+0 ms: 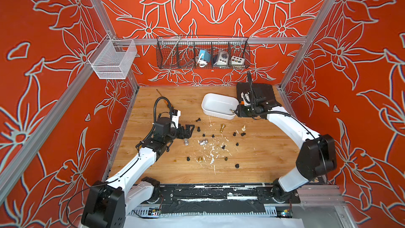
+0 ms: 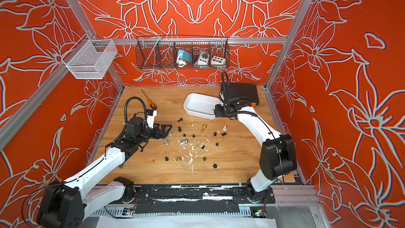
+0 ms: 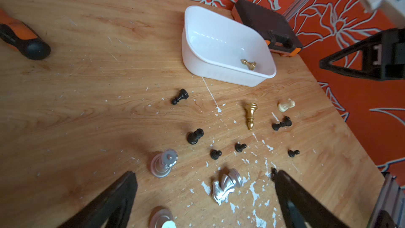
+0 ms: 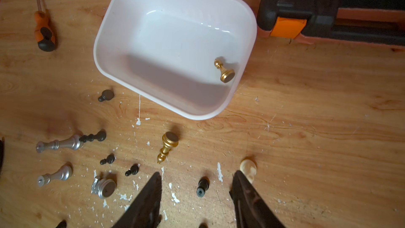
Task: Put the chess pieces into the storage box
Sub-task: Pick up the chess piece at the center of the board.
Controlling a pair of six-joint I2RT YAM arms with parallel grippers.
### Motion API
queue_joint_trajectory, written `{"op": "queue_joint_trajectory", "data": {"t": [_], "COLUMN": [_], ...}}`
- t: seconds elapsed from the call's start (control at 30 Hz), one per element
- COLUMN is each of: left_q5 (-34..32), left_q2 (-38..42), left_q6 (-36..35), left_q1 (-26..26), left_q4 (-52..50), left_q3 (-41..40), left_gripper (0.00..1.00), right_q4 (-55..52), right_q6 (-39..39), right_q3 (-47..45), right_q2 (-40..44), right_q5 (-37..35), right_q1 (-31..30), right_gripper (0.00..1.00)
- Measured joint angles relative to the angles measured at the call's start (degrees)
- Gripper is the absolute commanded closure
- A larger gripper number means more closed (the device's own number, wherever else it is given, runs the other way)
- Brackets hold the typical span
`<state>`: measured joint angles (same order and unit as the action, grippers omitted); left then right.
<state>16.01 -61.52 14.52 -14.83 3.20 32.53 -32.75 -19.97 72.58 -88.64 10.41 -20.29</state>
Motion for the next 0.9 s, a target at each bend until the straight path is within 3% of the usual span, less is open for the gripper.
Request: {"op": "queue_joint_trajectory", "data": {"t": [0.27, 0.9], "left_q5": [-4.0, -8.5], "left_q2": [-7.6, -24.2], "left_q6": [-4.2, -5.5], "left_q1": [-2.1, -4.6], "left_q4": [-5.0, -8.4], "left_q3": [6.2, 13.7], "left_gripper": [0.03, 0.23], "right_q4": [-0.7, -3.5], "right_q6": [0.0, -1.8], "right_q3": [-8.9, -22.8], "right_q2": [9.0, 22.5], "right_q5": [-1.1, -5.3], "right_q1": [0.0, 0.0], "right_gripper": [0.45, 0.43]}}
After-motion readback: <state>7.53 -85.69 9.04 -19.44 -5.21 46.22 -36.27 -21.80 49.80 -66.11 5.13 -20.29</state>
